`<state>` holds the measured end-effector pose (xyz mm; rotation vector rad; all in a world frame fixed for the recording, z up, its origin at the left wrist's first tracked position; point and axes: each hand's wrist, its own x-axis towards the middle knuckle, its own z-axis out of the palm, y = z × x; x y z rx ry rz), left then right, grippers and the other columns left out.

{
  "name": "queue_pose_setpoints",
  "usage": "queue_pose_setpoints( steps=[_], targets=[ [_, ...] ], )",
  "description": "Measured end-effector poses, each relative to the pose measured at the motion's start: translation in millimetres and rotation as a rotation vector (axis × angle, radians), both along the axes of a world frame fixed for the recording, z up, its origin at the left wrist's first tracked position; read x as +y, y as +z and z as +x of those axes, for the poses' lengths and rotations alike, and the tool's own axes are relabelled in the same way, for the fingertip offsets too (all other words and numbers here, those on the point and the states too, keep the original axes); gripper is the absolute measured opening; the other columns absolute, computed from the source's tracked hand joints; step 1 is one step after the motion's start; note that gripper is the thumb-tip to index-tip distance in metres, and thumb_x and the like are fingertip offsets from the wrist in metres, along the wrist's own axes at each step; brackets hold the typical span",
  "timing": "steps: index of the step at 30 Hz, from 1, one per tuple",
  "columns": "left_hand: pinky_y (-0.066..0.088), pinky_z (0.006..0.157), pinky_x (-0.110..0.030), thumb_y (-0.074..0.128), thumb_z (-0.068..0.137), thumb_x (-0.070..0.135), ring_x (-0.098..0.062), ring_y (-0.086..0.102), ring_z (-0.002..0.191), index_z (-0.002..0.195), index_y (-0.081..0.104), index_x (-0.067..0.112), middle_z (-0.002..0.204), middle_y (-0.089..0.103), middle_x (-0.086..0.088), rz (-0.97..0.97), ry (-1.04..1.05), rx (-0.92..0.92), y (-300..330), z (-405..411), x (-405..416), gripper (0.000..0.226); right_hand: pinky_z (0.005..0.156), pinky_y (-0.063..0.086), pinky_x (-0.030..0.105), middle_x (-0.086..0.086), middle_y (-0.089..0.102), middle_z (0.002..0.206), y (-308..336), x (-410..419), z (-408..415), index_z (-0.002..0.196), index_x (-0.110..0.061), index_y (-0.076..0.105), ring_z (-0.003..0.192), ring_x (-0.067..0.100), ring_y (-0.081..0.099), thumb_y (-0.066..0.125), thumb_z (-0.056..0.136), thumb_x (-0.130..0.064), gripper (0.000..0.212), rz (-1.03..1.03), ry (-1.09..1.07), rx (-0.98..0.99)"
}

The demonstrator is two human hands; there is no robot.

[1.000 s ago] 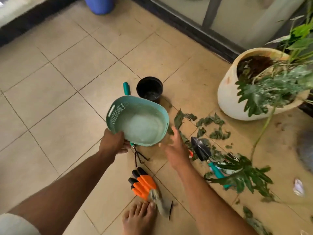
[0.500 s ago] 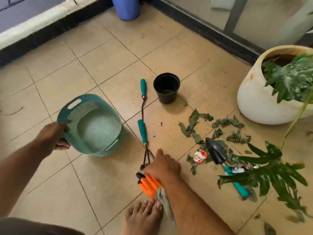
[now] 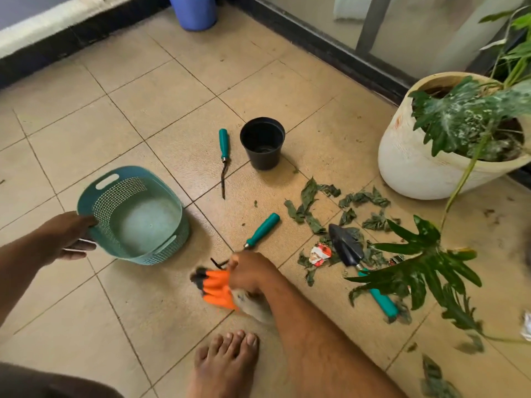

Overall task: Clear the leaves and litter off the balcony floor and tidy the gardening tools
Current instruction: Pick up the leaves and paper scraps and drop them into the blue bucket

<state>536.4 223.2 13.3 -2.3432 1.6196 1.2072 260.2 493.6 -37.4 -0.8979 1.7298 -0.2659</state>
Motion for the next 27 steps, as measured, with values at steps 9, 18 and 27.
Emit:
queue_pose_setpoints(
  steps=[9,18,27],
  targets=[
    [0.045,0.104,-0.065,0.073,0.095,0.043,-0.048,0.051,0.130,0.139,0.061,0.027,0.144,0.055,-0.019,-0.770,-0.697,-0.251,29.5,-101.8,18.8,0.049,0.091,0.061,0.050,0.006,0.077,0.102,15.9,-24.8,-10.0,0.103,-0.019,0.072,0.099,0.024,0.075,0.069,0.090,-0.009,0.016,-0.180,-0.458,-0.306],
    [0.050,0.096,-0.034,0.069,0.096,0.058,-0.018,0.061,0.118,0.142,0.057,0.031,0.134,0.063,0.003,-0.066,-1.362,-0.066,-40.6,-228.0,132.3,0.054,0.077,0.042,0.029,0.012,0.071,0.112,37.9,-28.0,49.1,0.123,-0.011,0.068,0.107,0.029,0.067,0.065,0.094,-0.015,0.030,-0.253,0.061,-0.164],
    [0.056,0.087,-0.045,0.056,0.103,0.043,-0.033,0.067,0.104,0.126,0.054,0.014,0.116,0.067,-0.012,-0.168,-1.423,-0.201,-75.4,-229.8,140.4,0.038,0.073,0.055,0.036,0.017,0.072,0.115,19.6,16.7,-85.7,0.117,-0.018,0.070,0.087,0.022,0.068,0.060,0.093,-0.001,0.031,0.069,-0.129,-0.366]
  ],
)
